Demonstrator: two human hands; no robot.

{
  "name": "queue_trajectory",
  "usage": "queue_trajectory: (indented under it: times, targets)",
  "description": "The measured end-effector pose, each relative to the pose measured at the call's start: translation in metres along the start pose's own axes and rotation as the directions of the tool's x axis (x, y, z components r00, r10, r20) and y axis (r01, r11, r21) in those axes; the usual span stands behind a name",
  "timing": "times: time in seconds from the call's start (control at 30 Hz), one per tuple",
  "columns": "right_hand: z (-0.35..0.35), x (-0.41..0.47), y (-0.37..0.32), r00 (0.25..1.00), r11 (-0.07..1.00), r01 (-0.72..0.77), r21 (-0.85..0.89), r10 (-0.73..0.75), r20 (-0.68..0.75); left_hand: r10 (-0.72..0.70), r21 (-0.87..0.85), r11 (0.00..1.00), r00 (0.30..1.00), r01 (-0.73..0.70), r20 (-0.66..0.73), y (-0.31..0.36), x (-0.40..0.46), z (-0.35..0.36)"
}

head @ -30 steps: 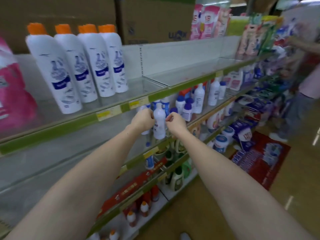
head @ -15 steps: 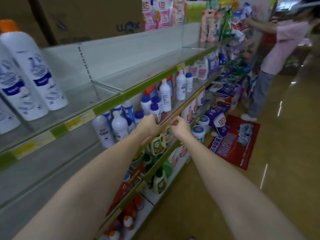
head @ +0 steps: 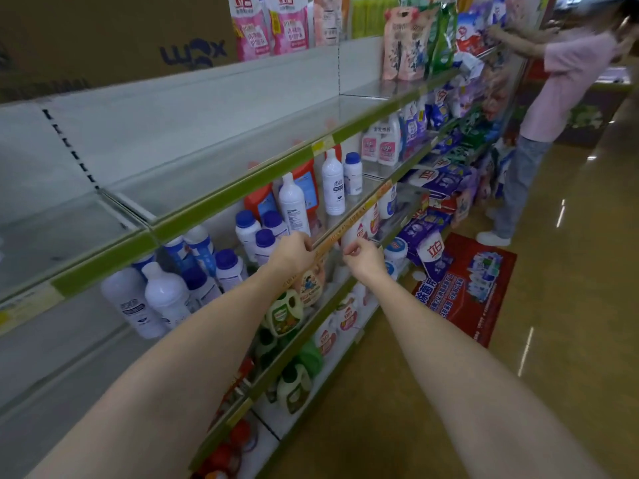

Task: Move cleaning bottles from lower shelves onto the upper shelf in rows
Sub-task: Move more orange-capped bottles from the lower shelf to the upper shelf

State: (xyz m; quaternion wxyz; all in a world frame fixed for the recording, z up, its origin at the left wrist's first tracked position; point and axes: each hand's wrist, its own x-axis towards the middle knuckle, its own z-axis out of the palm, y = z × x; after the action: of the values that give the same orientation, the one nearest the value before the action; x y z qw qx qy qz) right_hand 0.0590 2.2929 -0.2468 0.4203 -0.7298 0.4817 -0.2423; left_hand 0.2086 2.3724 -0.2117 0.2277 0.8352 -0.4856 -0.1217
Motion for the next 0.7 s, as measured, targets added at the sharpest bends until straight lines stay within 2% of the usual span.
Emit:
queue_trajectory:
  times: [0.23,0.5,0.7]
  targets:
    - [-0.005,0.044,0.010,0.998,0.999,-0.011,0.034,0.009,0.063,-0.027,0.049,0.998,0.999,0.025,0.022,0.007,0.046,0.016]
    - [-0.031,0.117,0.037,1.000,0.996,-0.016,0.092,0.015,0.019,0.013,-0.003,1.000,0.997,-0.013,0.072,0.040,0.132,0.060]
    - [-0.060,0.209,0.045,0.999,0.999,-0.043,-0.013,0.043,0.005,0.021,-0.108,0.994,0.999,-0.017,0.038,0.067,0.234,0.087]
